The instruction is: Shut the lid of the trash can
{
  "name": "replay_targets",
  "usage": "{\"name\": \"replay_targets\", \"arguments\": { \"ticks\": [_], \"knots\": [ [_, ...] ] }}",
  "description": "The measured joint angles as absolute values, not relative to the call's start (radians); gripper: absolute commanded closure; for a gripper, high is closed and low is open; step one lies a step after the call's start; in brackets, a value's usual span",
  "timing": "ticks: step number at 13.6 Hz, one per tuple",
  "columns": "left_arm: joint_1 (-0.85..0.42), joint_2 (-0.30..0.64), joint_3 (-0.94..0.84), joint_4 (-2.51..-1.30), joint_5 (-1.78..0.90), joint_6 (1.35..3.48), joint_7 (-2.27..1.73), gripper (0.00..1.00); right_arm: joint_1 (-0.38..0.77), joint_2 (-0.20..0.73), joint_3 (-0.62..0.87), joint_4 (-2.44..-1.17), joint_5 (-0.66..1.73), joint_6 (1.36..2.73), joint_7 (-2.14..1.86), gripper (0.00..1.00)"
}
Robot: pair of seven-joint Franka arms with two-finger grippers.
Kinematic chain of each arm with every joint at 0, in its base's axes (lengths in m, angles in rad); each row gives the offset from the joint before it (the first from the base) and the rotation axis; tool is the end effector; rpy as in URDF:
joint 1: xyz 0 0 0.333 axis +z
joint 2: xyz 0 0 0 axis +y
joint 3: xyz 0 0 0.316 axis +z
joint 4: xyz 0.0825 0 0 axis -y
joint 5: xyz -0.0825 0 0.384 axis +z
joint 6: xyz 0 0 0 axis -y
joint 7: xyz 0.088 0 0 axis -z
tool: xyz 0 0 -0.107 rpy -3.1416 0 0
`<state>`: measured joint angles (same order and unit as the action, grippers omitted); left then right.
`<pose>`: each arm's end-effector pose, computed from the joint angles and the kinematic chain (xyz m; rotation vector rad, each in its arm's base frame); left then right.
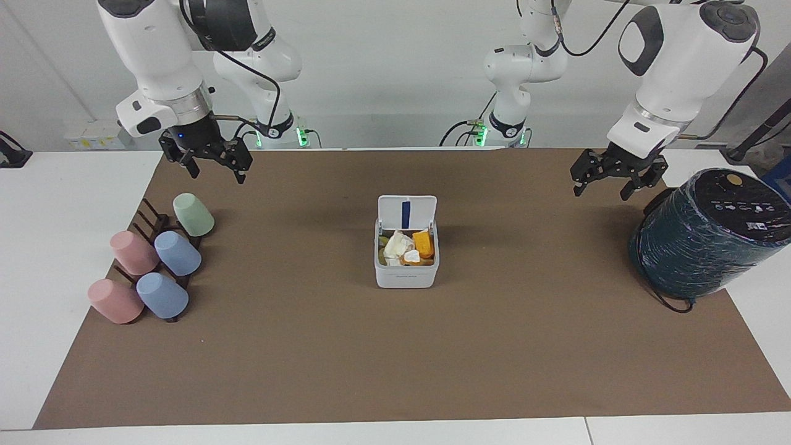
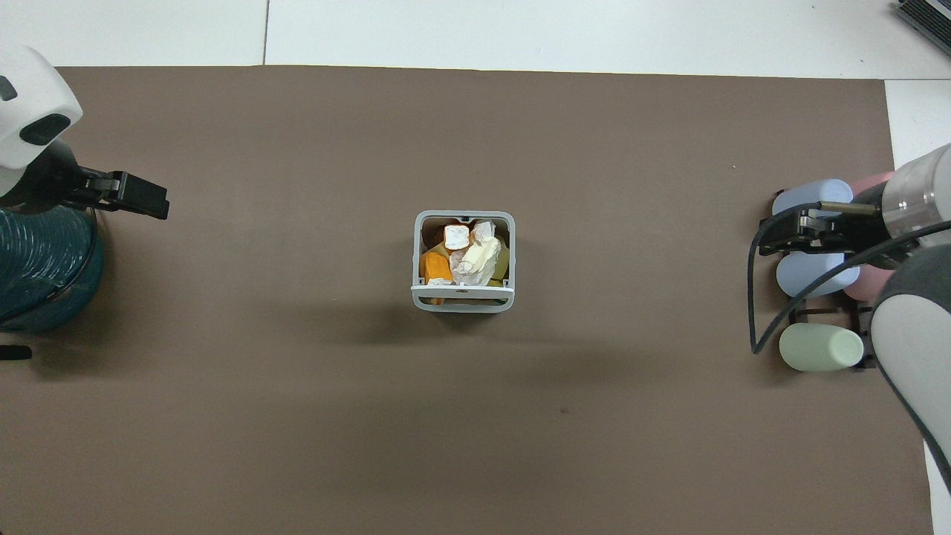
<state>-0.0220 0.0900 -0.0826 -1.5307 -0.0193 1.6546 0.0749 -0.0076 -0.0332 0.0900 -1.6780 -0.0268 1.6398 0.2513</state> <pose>0.5865 -0.0613 0.5998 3.1017 -0.2764 0.0526 0.5468 0.0432 0.5980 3.1006 -0.2596 -0.0002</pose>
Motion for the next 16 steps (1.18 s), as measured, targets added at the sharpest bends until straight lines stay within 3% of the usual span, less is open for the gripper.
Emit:
{"name": "replay_targets", "arguments": {
  "ticks": [7, 11, 16],
  "knots": [
    [-0.031, 0.089, -0.091, -1.533, -0.019, 1.652, 0.075, 0.0, -0.008, -0.033, 0.09, -1.678, -0.027, 1.64, 0.251, 0.0],
    [-0.181, 0.064, -0.103, -1.586, -0.019, 1.629, -0.063, 0.0, -0.008, -0.033, 0.09, -1.678, -0.027, 1.64, 0.251, 0.0],
    [-0.405, -0.017, -0.114, -1.732, -0.021, 1.643, -0.354, 0.65, -0.008, -0.033, 0.09, -1.678, -0.027, 1.64, 0.251, 0.0]
  ]
}}
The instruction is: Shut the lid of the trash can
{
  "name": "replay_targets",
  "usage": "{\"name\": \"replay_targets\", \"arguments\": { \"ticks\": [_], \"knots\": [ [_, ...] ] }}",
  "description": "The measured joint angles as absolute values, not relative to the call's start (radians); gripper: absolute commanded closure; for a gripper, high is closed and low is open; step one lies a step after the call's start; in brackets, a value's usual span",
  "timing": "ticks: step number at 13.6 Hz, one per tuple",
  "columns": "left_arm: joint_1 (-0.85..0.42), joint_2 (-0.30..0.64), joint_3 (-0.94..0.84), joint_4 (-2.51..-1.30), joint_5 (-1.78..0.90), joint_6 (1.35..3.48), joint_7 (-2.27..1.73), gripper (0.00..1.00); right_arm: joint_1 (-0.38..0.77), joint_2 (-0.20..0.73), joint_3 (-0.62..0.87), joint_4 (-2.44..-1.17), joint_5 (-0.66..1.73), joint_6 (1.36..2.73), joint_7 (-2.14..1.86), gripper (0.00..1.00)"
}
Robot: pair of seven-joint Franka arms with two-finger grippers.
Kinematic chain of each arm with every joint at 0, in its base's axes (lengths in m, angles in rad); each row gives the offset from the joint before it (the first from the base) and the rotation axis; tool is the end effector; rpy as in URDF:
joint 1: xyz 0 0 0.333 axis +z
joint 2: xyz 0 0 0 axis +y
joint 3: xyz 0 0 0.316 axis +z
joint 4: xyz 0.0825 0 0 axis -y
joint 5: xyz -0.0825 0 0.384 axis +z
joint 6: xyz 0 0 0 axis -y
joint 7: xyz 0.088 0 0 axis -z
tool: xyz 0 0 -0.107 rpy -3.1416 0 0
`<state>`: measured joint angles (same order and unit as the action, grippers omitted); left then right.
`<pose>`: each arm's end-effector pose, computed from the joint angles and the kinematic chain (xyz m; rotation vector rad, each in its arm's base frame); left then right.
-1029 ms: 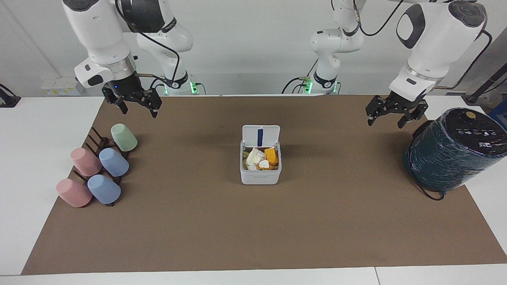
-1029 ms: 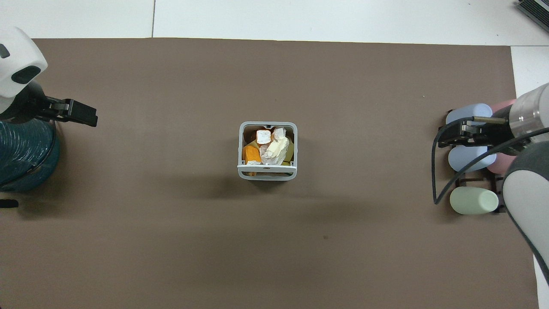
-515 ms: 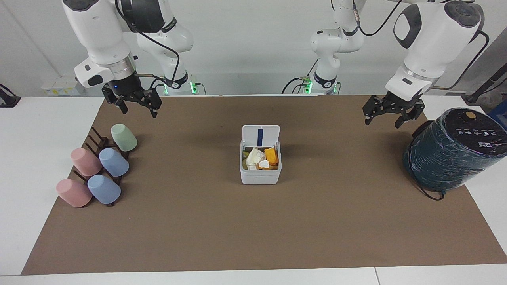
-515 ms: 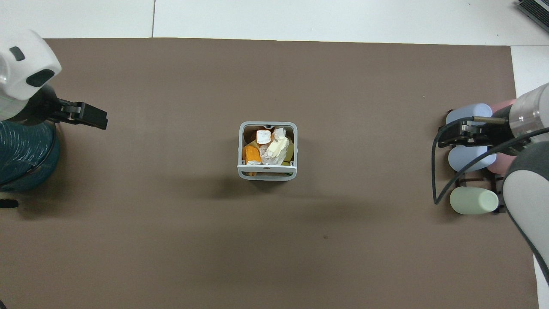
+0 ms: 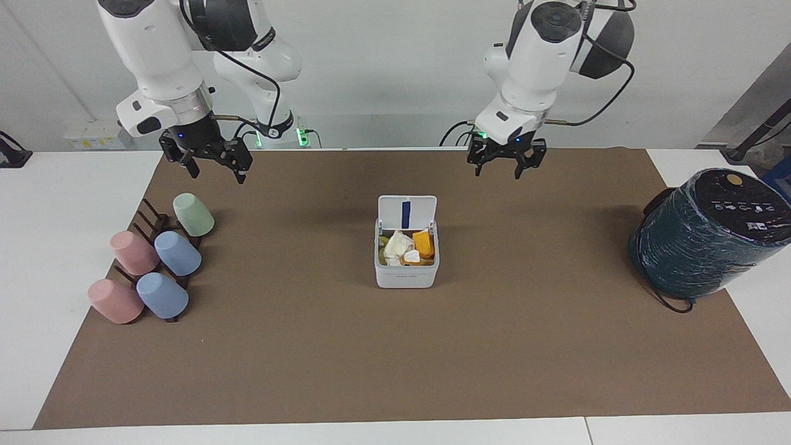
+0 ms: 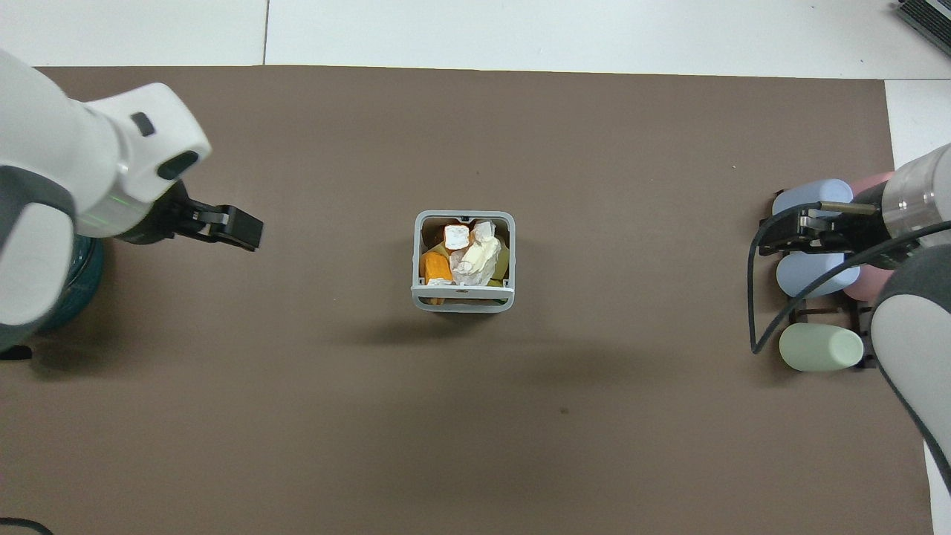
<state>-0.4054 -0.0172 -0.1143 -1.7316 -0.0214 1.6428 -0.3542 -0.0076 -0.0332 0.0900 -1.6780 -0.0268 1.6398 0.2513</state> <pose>0.4753 -0.2749 0.5640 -3.1163 0.2547 0.1144 0.5468 0.0432 0.5980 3.1006 -0.2596 -0.0002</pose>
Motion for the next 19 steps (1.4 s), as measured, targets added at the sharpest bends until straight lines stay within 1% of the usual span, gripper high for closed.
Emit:
{"name": "replay_targets", "arguments": {
  "ticks": [1, 2, 4, 7, 9, 12, 16, 18, 19],
  "knots": [
    [-0.437, -0.034, -0.115, -1.767, -0.029, 1.67, -0.401, 0.71, -0.008, -0.033, 0.09, -1.678, -0.027, 1.64, 0.251, 0.0],
    [-0.464, -0.051, -0.115, -1.806, -0.042, 1.713, -0.446, 0.74, -0.008, -0.033, 0.09, -1.678, -0.027, 1.64, 0.251, 0.0],
    [-0.525, -0.081, -0.117, -1.898, -0.072, 1.848, -0.55, 0.74, -0.008, -0.033, 0.09, -1.678, -0.027, 1.64, 0.251, 0.0],
    [-0.587, -0.081, -0.117, -1.965, -0.09, 2.012, -0.656, 0.74, -0.008, -0.033, 0.09, -1.678, -0.027, 1.64, 0.251, 0.0],
    [-0.597, -0.058, -0.116, -1.978, -0.098, 2.122, -0.68, 0.74, -0.008, -0.033, 0.09, -1.678, -0.027, 1.64, 0.251, 0.0],
    [-0.596, 0.0, -0.11, -1.982, -0.1, 2.284, -0.688, 0.75, -0.008, -0.033, 0.09, -1.678, -0.027, 1.64, 0.251, 0.0],
    [-0.584, 0.078, -0.101, -1.98, -0.106, 2.466, -0.693, 0.84, -0.008, -0.033, 0.09, -1.678, -0.027, 1.64, 0.251, 0.0],
    [-0.568, 0.107, -0.098, -1.966, -0.113, 2.5, -0.693, 0.87, -0.008, -0.033, 0.09, -1.678, -0.027, 1.64, 0.251, 0.0],
    [-0.564, 0.121, -0.098, -1.958, -0.114, 2.516, -0.693, 0.87, -0.008, -0.033, 0.09, -1.678, -0.027, 1.64, 0.251, 0.0]
  ]
}}
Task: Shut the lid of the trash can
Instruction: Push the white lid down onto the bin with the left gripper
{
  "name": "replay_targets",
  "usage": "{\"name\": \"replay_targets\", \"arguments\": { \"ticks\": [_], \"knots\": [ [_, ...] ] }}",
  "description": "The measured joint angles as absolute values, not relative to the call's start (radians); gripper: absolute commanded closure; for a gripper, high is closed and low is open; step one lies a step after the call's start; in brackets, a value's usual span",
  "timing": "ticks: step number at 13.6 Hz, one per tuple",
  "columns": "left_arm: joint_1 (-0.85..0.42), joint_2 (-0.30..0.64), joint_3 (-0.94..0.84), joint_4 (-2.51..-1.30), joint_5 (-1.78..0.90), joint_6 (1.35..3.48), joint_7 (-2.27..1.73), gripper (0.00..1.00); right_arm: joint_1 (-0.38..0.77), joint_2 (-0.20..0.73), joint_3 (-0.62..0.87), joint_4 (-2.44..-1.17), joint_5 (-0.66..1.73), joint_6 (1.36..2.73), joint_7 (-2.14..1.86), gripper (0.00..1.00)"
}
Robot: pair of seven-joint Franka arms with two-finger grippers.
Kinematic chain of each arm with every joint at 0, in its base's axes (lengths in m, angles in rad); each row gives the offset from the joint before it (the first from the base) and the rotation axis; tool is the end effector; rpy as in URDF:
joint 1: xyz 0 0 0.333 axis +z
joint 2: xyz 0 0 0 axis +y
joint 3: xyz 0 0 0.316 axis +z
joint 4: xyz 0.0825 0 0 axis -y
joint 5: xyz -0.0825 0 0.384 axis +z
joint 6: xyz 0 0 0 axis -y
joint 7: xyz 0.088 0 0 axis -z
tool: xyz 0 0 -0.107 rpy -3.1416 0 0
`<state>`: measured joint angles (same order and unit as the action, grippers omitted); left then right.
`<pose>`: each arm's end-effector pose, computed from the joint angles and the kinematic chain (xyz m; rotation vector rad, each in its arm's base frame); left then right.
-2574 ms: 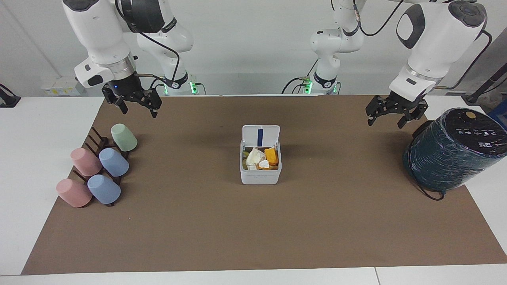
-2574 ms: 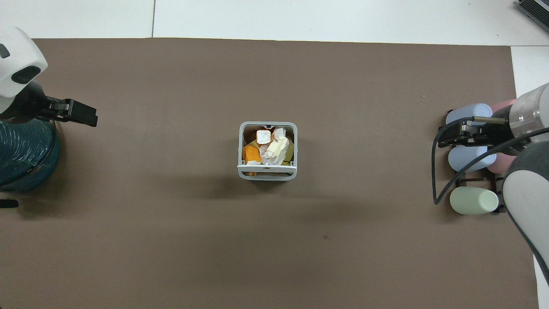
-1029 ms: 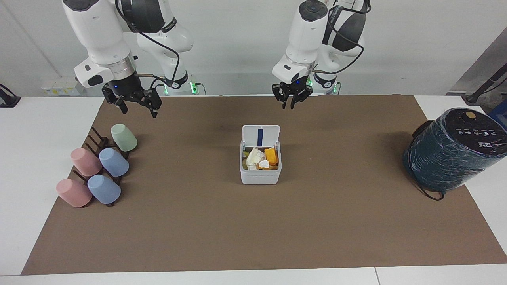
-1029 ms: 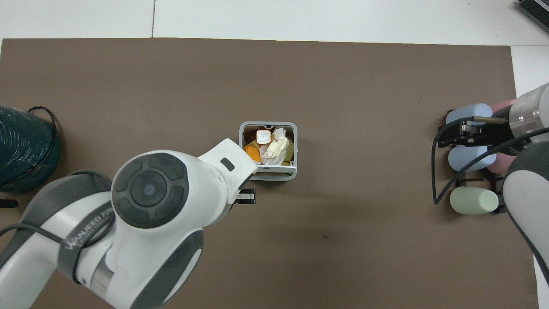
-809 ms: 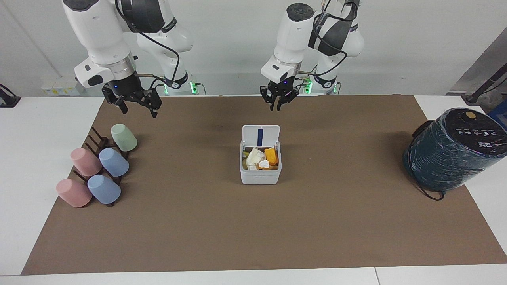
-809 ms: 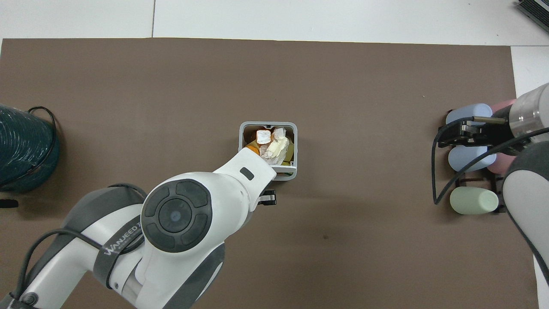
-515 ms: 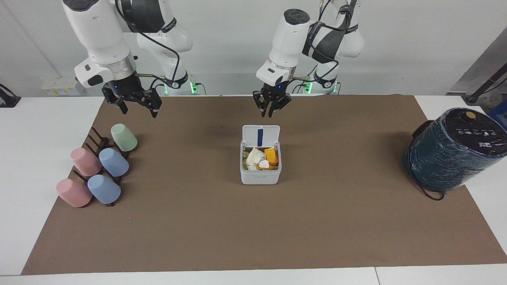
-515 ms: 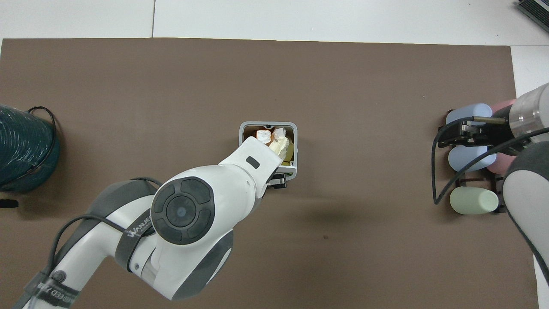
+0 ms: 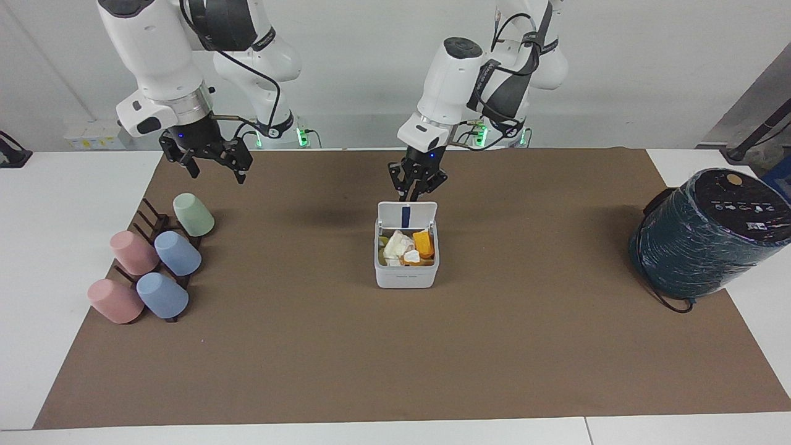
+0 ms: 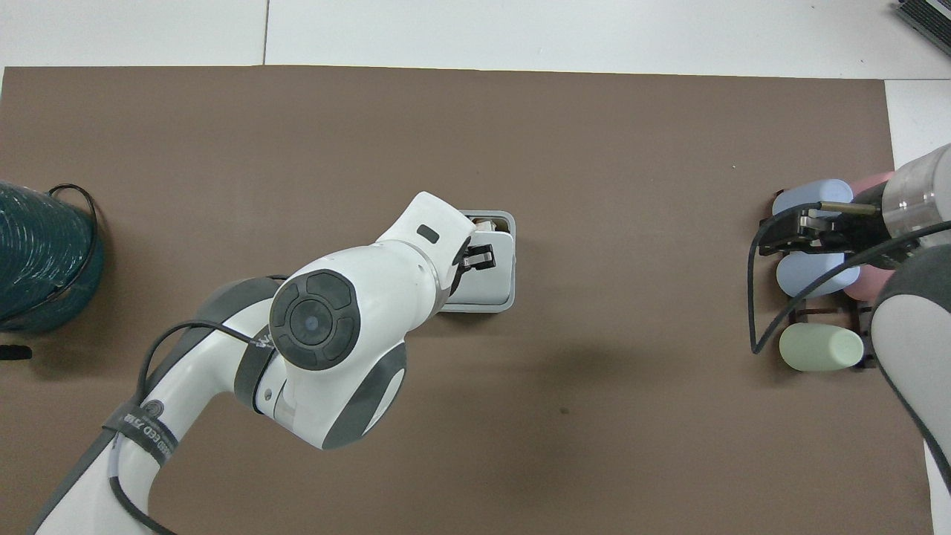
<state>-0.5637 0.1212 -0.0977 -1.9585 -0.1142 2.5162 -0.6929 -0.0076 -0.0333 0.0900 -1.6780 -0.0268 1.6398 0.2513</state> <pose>0.4915 -0.3788 0.4622 2.7615 0.1557 0.3921 0.5468 0.0432 0.5980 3.1006 -0.2596 -0.0001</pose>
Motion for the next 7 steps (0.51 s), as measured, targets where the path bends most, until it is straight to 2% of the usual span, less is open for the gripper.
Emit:
{"name": "replay_targets", "arguments": {
  "ticks": [7],
  "knots": [
    [-0.561, 0.242, -0.098, -1.924, -0.115, 2.625, -0.693, 0.87, -0.008, -0.033, 0.09, -1.678, -0.027, 1.64, 0.251, 0.0]
  ]
}}
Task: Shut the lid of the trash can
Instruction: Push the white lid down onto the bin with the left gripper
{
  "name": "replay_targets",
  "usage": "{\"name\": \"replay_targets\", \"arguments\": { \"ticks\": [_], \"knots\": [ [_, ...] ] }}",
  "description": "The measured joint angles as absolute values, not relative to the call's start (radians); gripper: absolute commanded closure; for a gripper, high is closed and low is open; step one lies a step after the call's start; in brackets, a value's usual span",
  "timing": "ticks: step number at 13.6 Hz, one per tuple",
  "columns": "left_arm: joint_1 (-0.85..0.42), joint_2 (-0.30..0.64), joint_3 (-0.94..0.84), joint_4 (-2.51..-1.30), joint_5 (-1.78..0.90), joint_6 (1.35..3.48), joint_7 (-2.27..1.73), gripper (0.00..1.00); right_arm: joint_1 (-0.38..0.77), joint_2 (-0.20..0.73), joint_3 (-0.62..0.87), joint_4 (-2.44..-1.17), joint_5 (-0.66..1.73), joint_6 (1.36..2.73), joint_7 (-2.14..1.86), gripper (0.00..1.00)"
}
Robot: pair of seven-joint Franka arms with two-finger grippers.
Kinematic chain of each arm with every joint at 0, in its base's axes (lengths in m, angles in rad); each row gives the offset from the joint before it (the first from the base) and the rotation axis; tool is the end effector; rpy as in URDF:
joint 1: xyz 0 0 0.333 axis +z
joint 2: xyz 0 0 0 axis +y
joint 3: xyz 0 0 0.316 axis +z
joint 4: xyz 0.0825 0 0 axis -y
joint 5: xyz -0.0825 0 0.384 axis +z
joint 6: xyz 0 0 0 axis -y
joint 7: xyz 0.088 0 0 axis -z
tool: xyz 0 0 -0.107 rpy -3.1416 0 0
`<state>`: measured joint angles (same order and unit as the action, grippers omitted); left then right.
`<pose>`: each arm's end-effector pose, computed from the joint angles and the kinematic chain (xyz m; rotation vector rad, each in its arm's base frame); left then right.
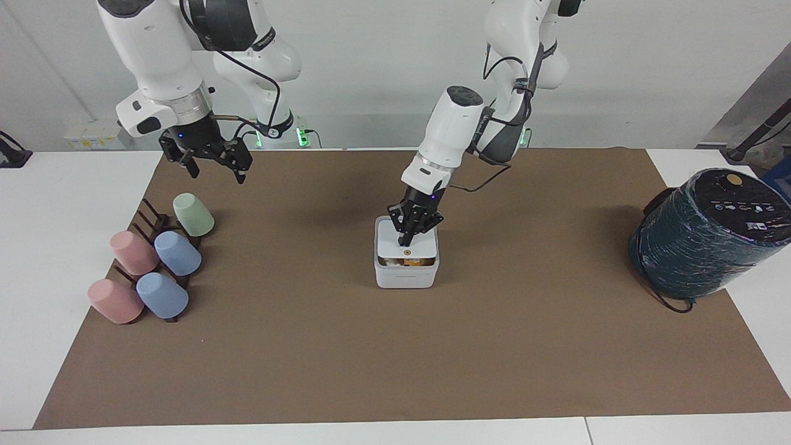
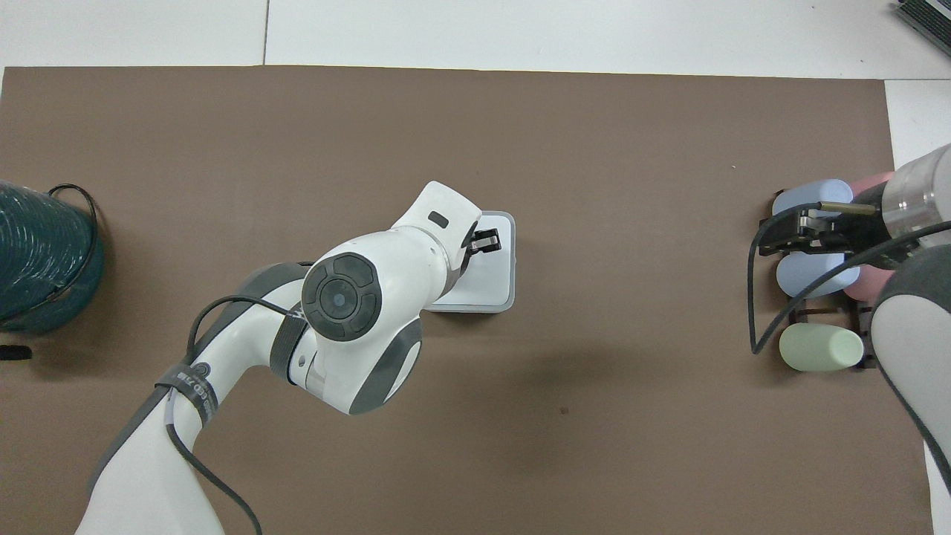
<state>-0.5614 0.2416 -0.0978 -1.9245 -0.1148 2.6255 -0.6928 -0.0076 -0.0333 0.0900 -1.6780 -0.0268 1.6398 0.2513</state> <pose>0.5147 -0.3906 0.4167 2.7405 0.1764 0.4126 0.5468 0.0432 0.5980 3.1006 -0.2596 -0.0001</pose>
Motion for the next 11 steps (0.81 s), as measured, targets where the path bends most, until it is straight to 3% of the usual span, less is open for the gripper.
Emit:
{"name": "replay_targets", "arguments": {
  "ticks": [11],
  "knots": [
    [-0.558, 0.272, -0.096, -1.891, -0.115, 2.58, -0.677, 0.85, -0.008, -0.033, 0.09, -1.678, -0.027, 1.64, 0.251, 0.0]
  ]
}}
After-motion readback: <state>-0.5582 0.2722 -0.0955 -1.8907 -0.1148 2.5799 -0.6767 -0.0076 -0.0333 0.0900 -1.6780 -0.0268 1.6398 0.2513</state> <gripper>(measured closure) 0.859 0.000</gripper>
